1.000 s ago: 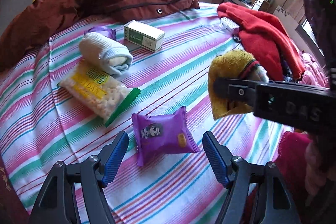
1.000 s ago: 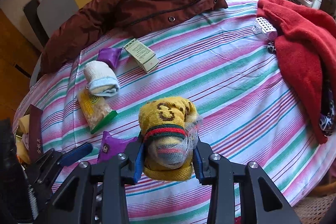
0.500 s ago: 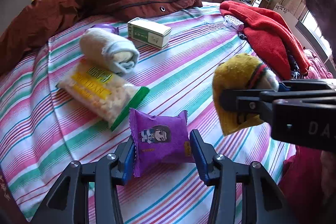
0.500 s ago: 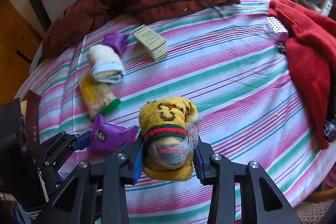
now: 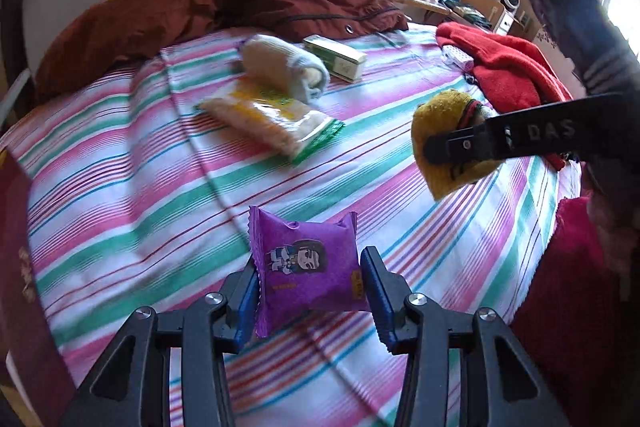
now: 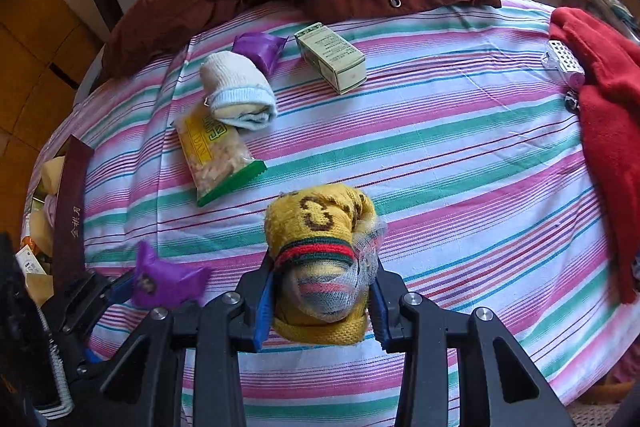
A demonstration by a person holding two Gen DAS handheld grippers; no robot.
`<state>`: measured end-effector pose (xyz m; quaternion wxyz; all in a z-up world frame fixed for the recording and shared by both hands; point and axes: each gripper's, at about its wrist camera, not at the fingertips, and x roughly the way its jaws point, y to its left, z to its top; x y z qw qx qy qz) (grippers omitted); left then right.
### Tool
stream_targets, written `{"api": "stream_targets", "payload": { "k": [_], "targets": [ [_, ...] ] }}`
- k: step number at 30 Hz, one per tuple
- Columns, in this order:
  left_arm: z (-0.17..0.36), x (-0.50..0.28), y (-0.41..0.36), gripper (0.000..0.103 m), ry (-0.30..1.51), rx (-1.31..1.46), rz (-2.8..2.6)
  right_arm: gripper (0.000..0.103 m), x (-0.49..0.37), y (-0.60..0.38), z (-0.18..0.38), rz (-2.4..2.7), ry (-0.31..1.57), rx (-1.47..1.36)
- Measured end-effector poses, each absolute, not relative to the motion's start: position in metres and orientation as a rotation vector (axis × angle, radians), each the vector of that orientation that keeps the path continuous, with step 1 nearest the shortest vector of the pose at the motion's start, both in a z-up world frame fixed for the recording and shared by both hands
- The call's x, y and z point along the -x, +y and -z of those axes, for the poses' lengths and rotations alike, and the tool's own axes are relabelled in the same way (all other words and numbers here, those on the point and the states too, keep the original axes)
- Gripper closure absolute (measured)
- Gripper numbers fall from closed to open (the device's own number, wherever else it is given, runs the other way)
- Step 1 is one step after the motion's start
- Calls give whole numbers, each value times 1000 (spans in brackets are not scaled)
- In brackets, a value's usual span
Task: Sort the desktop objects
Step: 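Carry the packet and sock into the gold tray and release both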
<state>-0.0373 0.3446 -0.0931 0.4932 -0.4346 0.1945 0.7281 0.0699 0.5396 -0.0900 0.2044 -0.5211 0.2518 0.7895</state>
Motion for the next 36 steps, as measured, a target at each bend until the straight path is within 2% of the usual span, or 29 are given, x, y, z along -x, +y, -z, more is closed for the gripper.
{"api": "stream_targets", "payload": {
  "k": [18, 36],
  "targets": [
    [33, 45, 256, 56, 344, 916, -1907, 62, -71, 533, 87, -2175, 640, 1419],
    [-4, 72, 153, 56, 182, 883, -2086, 62, -65, 517, 74, -2224, 410, 1373]
  ]
}}
